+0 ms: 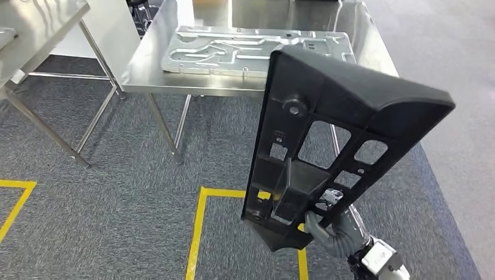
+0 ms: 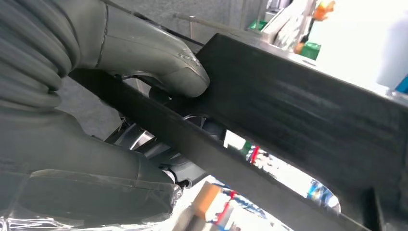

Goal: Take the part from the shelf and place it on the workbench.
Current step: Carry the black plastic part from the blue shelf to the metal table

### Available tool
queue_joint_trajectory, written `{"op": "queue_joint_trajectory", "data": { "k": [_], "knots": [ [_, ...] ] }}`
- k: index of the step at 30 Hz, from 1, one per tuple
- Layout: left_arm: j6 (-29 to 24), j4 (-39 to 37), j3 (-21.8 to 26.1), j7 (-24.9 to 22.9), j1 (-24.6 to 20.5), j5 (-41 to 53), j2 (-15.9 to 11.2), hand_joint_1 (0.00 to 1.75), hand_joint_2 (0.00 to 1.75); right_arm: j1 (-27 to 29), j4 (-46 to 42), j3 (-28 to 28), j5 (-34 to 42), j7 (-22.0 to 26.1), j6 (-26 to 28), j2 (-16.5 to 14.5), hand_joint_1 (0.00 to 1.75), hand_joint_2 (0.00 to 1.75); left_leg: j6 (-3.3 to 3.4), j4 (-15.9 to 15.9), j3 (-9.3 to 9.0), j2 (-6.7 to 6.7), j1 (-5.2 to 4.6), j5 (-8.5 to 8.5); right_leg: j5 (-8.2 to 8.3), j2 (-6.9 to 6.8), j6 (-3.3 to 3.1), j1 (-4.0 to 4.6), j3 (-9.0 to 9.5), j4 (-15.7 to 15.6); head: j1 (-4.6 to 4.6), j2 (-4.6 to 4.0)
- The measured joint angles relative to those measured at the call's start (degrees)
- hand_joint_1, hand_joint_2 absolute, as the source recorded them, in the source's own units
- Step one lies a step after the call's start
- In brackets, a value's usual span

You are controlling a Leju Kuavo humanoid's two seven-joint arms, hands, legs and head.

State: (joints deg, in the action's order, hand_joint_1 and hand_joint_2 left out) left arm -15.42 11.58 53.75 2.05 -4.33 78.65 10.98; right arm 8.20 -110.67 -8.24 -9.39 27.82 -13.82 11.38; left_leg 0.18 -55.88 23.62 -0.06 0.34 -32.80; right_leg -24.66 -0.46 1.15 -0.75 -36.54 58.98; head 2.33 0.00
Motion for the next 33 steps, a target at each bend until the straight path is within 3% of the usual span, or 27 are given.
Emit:
{"op": "queue_joint_trajectory", "data": {
  "k": [2,3,4,6,8,9,10,12,14,18,20,22,23,24,25,27,29,33],
  "knots": [
    [0.00,0.00,0.00,-0.04,-0.05,-0.01,-0.02,0.00,1.75,0.25,-0.10,-0.01,-0.01,0.08,0.27,-0.11,1.75,1.75,-0.58,-1.45,-0.16,0.10,0.07,0.08,-0.50,0.34,-1.04,-0.05,1.07,-0.32,0.00,0.00],
    [0.00,0.00,0.01,-0.05,-0.08,-0.05,-0.03,0.00,1.75,0.29,-0.14,-0.01,-0.02,0.10,0.34,-0.19,1.75,1.75,-0.78,-3.65,0.84,0.08,0.13,-0.04,-0.87,0.40,-1.45,-0.07,1.76,-0.49,0.00,0.00],
    [-0.01,0.00,0.02,-0.06,-0.13,-0.10,-0.03,0.00,1.75,0.32,-0.17,-0.03,-0.03,0.11,0.36,-0.27,1.75,1.75,-0.95,-6.91,2.64,0.06,0.20,-0.66,-1.26,0.44,-1.77,-0.06,2.43,-0.66,0.00,0.00],
    [-0.01,0.00,0.09,0.03,-0.30,-0.40,-0.05,0.00,1.75,0.30,-0.16,-0.08,-0.03,0.15,0.28,-0.41,1.75,1.75,-1.25,-14.50,7.84,0.05,0.24,-3.46,-2.23,0.46,-2.18,0.12,3.55,-0.76,0.01,0.00],
    [-0.02,0.00,0.21,0.12,-0.66,-0.73,-0.07,0.00,1.75,0.20,-0.04,-0.14,-0.02,0.22,0.17,-0.49,1.75,1.75,-1.15,-17.85,11.66,0.05,0.17,-5.86,-3.34,0.56,-2.35,0.39,4.90,-0.78,0.01,0.00],
    [-0.03,0.00,0.27,0.13,-0.82,-0.86,-0.08,0.00,1.75,0.09,0.05,-0.15,0.00,0.31,0.11,-0.49,1.75,1.75,-0.86,-16.82,12.33,0.05,0.07,-5.35,-3.96,0.62,-2.39,0.56,5.76,-0.79,0.01,0.00],
    [-0.04,0.00,0.31,0.11,-0.86,-0.91,-0.08,0.00,1.75,-0.05,0.15,-0.15,0.04,0.41,0.03,-0.49,1.75,1.75,-0.38,-14.22,12.33,0.05,-0.10,-3.30,-4.61,0.68,-2.41,0.77,6.72,-0.81,0.01,0.00],
    [-0.08,0.00,0.47,0.09,-0.70,-1.05,-0.20,0.00,1.75,-0.39,0.41,-0.21,0.14,0.61,-0.26,-0.49,1.75,1.75,1.02,-7.59,11.86,-0.06,-0.82,3.33,-5.84,0.79,-2.35,1.06,8.27,-0.91,-0.01,0.00],
    [-0.18,0.00,0.67,0.07,-0.66,-1.21,-0.36,0.00,1.75,-0.75,0.74,-0.35,0.22,0.69,-0.57,-0.50,1.75,1.75,1.97,-3.85,11.55,-0.29,-1.56,6.88,-6.47,0.98,-1.88,0.98,9.02,-1.13,-0.01,0.00],
    [-0.29,0.00,0.78,-0.02,-0.75,-1.44,-0.16,0.00,1.75,-1.60,1.07,-0.64,0.33,0.76,-0.74,-0.51,1.75,1.75,2.68,-1.02,8.70,-0.32,-1.24,7.33,-6.25,1.02,-0.45,0.82,9.48,0.63,-0.01,0.00],
    [-0.32,0.00,0.79,-0.13,-0.68,-1.54,-0.05,0.00,1.75,-2.23,1.22,-0.72,0.39,0.74,-0.76,-0.51,1.75,1.75,2.76,-0.28,7.32,-0.31,-0.95,7.12,-8.13,0.86,0.11,0.58,6.53,5.93,-0.02,0.00],
    [-0.34,0.00,0.81,-0.22,-0.56,-1.78,-0.01,0.00,1.75,-2.54,1.42,-0.78,0.42,0.73,-0.81,-0.51,1.75,1.75,2.71,-0.16,6.63,-0.35,-0.76,6.44,-10.96,0.81,0.82,0.13,1.48,12.34,-0.01,0.00],
    [-0.35,0.00,0.84,-0.25,-0.48,-1.87,0.00,0.00,1.75,-2.57,1.56,-0.80,0.42,0.72,-0.84,-0.51,1.75,1.75,2.62,-0.17,6.17,-0.40,-0.65,5.98,-11.66,0.79,1.15,-0.14,-0.43,13.86,-0.01,0.00],
    [-0.35,0.00,0.87,-0.26,-0.40,-1.95,0.01,0.00,1.75,-2.62,1.69,-0.83,0.43,0.71,-0.87,-0.51,1.75,1.75,2.46,-0.17,5.54,-0.46,-0.51,5.47,-11.12,0.77,1.42,-0.38,-1.35,13.36,-0.01,0.00],
    [-0.36,0.00,0.89,-0.27,-0.32,-1.96,0.02,0.00,1.75,-2.68,1.81,-0.86,0.43,0.70,-0.90,-0.51,1.75,1.75,2.23,-0.17,4.77,-0.51,-0.35,4.90,-9.25,0.73,1.64,-0.60,-1.32,11.01,-0.01,0.00],
    [-0.37,0.00,0.95,-0.30,-0.18,-1.96,0.03,0.00,1.75,-2.81,2.02,-0.94,0.44,0.70,-0.98,-0.51,1.75,1.75,1.59,-0.30,3.28,-0.54,-0.13,3.60,-3.15,0.45,1.93,-0.91,0.18,3.72,-0.01,0.00],
    [-0.43,0.00,1.03,-0.33,-0.09,-1.97,0.02,0.00,1.75,-2.96,2.28,-1.02,0.47,0.67,-1.10,-0.51,1.75,1.75,0.77,-0.27,2.54,-0.47,-0.19,2.43,-0.17,0.14,1.43,-0.80,1.04,-0.28,-0.01,0.00],
    [-0.53,0.00,1.11,-0.25,-0.06,-1.93,0.01,0.00,1.75,-3.06,2.47,-1.07,0.77,0.72,-1.39,-0.50,1.75,1.75,-0.75,-2.73,2.19,-0.26,-0.10,1.91,-0.46,0.46,-0.66,-0.68,2.38,-0.98,0.05,0.00]
  ]
}}
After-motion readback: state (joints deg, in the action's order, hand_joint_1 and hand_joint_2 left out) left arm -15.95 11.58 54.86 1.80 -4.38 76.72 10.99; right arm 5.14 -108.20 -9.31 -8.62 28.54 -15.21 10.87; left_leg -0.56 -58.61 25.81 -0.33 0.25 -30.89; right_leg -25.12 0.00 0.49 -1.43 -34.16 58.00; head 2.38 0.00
